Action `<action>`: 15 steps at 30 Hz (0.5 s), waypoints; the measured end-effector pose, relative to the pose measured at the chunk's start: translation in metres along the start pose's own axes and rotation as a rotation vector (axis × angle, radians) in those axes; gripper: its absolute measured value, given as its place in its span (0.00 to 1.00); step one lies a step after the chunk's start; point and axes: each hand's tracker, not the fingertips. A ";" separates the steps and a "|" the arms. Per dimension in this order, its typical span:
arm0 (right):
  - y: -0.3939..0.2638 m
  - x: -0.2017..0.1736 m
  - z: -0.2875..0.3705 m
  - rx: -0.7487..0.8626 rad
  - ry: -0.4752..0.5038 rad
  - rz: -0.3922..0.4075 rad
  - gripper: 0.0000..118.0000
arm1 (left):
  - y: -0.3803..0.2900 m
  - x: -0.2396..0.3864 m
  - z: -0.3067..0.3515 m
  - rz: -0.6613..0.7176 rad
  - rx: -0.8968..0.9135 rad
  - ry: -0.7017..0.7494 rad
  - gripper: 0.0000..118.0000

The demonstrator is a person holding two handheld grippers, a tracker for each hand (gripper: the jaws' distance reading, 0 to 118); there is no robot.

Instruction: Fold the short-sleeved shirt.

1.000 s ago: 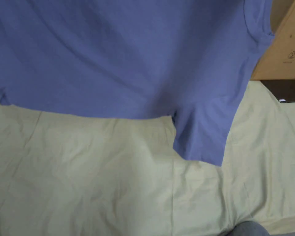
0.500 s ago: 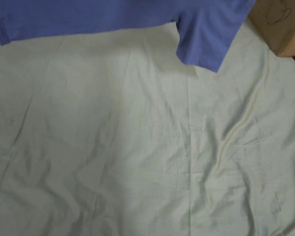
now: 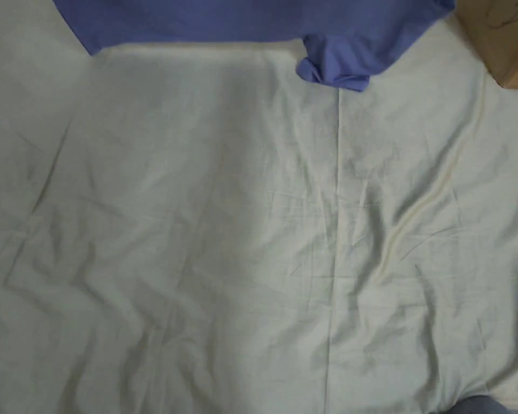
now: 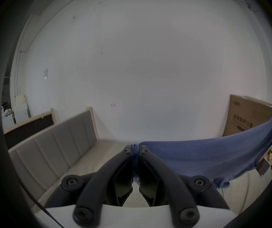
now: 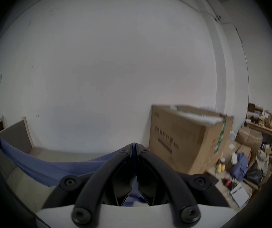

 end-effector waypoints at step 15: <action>-0.273 0.073 0.097 -0.447 0.134 -0.102 0.02 | -0.268 -0.041 0.136 0.063 -0.409 -0.093 0.01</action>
